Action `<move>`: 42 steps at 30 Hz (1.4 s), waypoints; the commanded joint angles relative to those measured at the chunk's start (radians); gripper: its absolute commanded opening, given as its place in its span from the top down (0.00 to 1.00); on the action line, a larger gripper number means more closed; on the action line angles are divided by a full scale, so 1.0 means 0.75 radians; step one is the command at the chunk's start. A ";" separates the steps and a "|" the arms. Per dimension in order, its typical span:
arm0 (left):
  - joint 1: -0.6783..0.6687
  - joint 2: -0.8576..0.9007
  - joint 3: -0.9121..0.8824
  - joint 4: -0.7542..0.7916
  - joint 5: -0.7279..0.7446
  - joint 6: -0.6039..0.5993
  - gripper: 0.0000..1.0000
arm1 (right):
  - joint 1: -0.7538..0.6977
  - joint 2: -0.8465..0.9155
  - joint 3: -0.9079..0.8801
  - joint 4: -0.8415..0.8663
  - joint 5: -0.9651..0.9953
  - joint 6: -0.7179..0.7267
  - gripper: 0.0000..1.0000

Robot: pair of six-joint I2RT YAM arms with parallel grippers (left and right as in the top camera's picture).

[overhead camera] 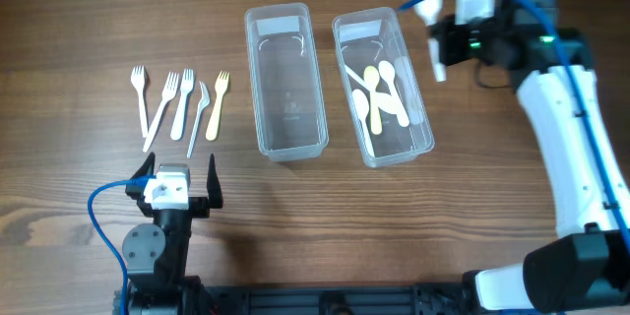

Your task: Pack container

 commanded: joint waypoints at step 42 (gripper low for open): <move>-0.002 -0.007 -0.011 0.004 0.001 0.025 0.00 | -0.279 -0.066 0.037 -0.078 0.371 0.182 0.00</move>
